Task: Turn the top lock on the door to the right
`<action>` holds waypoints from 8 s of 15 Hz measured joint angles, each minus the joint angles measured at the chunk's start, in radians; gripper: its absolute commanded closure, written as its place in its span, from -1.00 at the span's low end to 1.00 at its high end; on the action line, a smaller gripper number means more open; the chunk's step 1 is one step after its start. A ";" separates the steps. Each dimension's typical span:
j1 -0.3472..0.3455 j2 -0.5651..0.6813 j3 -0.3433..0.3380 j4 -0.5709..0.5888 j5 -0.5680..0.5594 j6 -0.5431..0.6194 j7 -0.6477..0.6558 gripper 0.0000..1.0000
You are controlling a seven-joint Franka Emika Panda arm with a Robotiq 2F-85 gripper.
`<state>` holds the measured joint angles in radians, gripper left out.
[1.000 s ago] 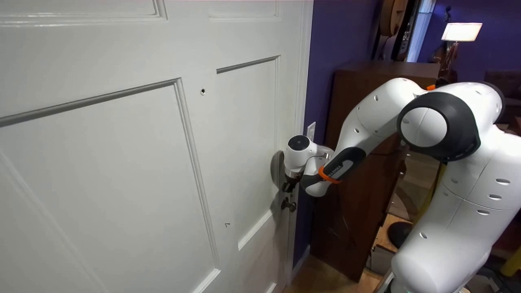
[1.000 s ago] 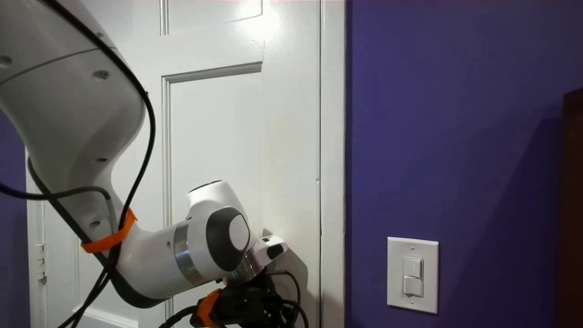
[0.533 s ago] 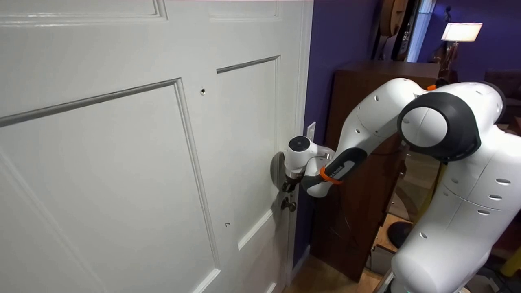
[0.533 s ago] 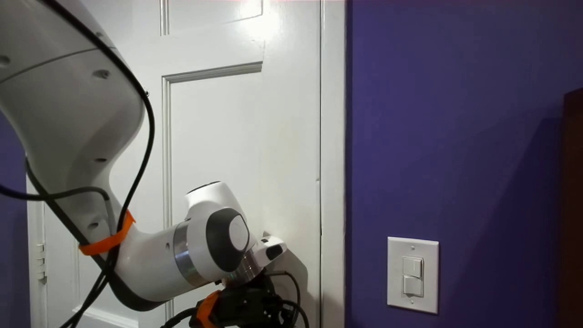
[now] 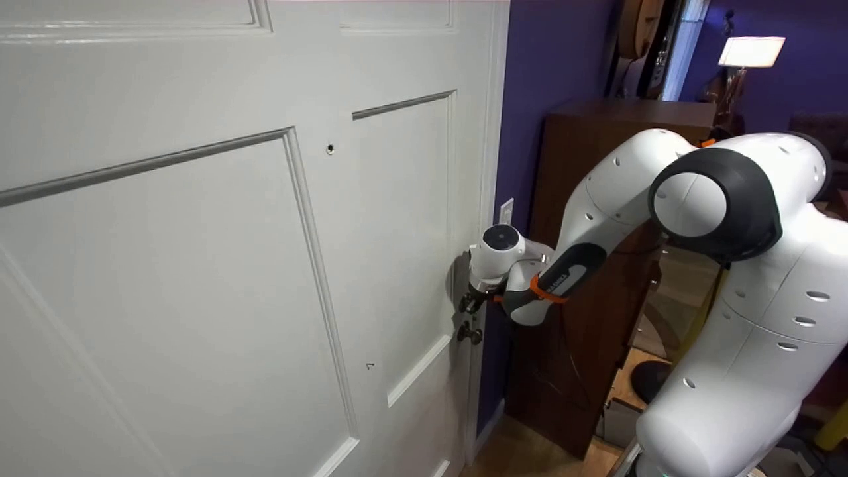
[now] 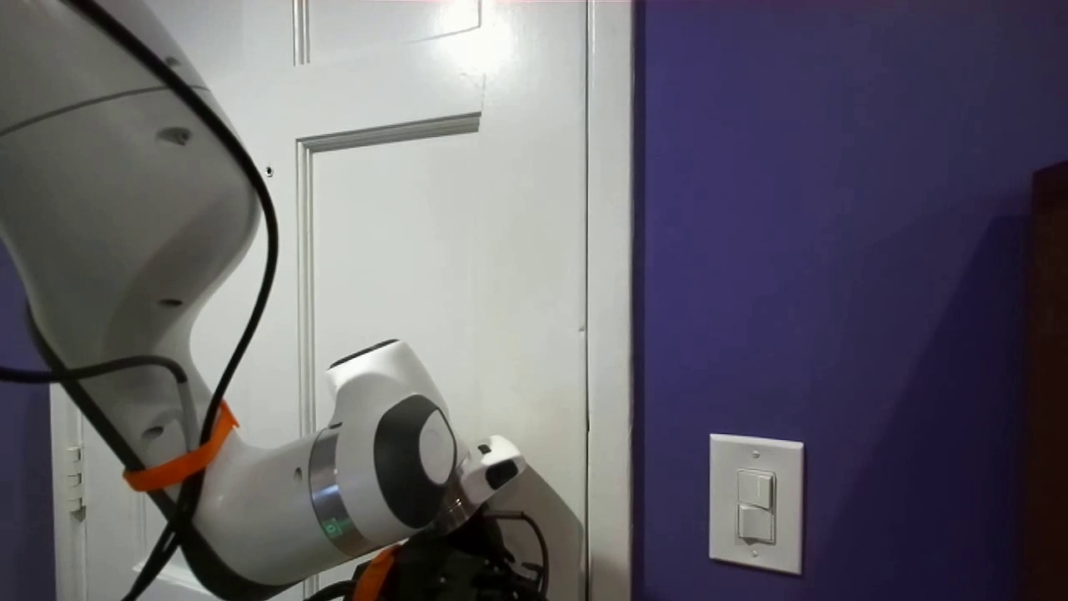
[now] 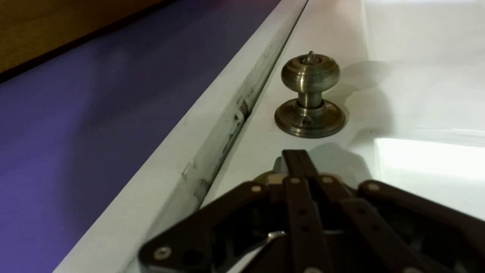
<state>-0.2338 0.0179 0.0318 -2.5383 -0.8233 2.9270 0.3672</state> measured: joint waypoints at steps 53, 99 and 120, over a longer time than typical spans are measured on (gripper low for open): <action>-0.002 -0.002 -0.106 0.069 -0.890 0.220 0.687 0.41; -0.154 0.047 0.126 0.172 -1.699 0.155 2.207 0.93; -0.310 0.036 0.279 0.134 -1.588 0.054 2.347 0.93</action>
<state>-0.5436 0.0544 0.3105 -2.4046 -2.4118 2.9811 2.7141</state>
